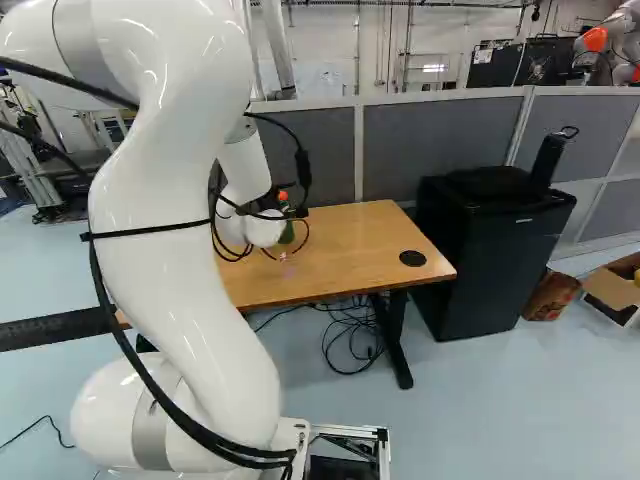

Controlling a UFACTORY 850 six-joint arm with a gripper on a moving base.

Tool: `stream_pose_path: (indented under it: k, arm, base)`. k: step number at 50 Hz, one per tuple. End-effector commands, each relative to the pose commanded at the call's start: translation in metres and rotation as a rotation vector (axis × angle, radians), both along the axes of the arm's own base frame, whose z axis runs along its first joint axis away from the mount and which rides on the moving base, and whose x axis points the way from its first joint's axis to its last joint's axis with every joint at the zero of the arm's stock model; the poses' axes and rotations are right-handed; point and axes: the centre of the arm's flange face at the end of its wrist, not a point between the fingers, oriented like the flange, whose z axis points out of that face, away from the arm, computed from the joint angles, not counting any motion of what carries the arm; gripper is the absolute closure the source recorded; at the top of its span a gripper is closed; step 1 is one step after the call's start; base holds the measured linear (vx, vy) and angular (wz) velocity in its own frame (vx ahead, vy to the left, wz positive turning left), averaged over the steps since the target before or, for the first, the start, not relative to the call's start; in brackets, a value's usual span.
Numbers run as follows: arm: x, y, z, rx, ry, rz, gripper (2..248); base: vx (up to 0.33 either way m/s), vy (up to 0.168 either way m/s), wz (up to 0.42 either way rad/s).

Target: Pick up the green bottle from the table

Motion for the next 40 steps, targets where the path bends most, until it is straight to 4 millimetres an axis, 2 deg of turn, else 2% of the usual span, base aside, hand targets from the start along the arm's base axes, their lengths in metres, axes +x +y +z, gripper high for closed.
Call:
stream_pose_path:
  k: [16,17,21,22,27,28,32,33,40]
  arm:
    - [0.0000,0.0000,0.0000,0.000,0.000,0.000,3]
    - [0.0000,0.0000,0.0000,0.000,0.000,0.000,32]
    - [0.0000,0.0000,0.0000,0.000,0.000,0.000,32]
    - [0.0000,0.0000,0.0000,0.000,0.000,0.000,70]
    - [0.0000,0.0000,0.0000,0.000,0.000,0.000,70]
    - [0.0000,0.0000,0.0000,0.000,0.000,0.000,109]
    - [0.0000,0.0000,0.0000,0.000,0.000,0.000,109]
    - [0.0000,0.0000,0.0000,0.000,0.000,0.000,134]
    - [0.0000,0.0000,0.0000,0.000,0.000,0.000,138]
  base:
    - [0.000,0.000,0.000]
    - [0.000,0.000,0.000]
    - [0.000,0.000,0.000]
    - [0.000,0.000,0.000]
    - [0.000,0.000,0.000]
    - [0.000,0.000,0.000]
    - [0.000,0.000,0.000]
    - [0.000,0.000,0.000]
    - [0.000,0.000,0.000]
